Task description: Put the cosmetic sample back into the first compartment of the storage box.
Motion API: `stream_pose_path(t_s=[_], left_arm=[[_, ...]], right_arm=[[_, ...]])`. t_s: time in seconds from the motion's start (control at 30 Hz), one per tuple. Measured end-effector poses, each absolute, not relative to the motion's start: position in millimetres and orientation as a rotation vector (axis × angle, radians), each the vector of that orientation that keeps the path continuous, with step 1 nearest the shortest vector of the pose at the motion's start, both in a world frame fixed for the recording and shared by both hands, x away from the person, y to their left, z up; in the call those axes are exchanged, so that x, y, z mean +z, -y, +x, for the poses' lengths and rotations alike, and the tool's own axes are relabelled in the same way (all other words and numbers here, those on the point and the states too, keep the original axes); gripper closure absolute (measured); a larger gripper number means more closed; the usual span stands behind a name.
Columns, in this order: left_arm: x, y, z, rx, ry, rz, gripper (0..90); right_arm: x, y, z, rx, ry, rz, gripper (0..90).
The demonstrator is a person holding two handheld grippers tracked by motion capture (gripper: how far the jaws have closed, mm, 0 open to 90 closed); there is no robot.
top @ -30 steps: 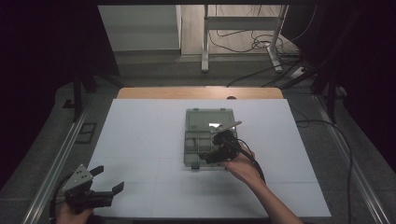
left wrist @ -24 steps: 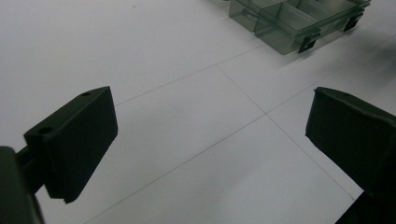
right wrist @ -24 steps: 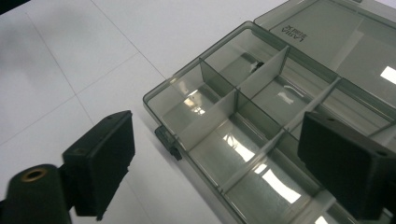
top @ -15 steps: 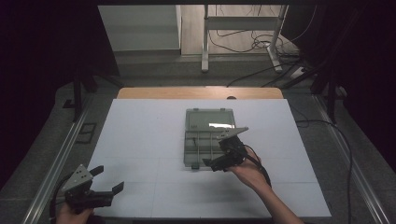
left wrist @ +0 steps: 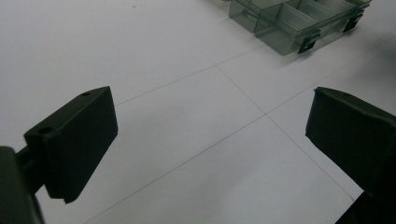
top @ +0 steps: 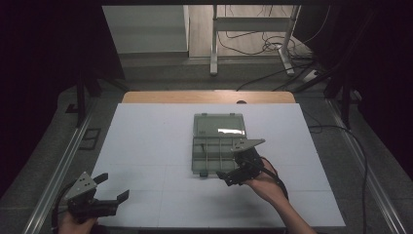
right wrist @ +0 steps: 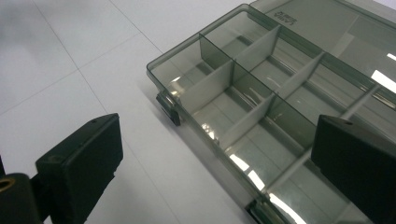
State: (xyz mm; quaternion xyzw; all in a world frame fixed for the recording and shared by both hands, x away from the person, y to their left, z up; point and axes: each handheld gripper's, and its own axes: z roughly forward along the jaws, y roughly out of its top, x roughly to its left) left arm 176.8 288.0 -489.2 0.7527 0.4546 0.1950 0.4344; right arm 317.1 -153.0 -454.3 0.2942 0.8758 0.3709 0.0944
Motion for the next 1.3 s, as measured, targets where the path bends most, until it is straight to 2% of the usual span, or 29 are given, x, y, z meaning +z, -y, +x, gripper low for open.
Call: stream_pose_path(t_s=[1.3], left_arm=[[-489,-287,177,0.487,-1.131,1.874,2.7]], right_arm=[[-457,199,283,1.058,-2.52,0.951,1.3]])
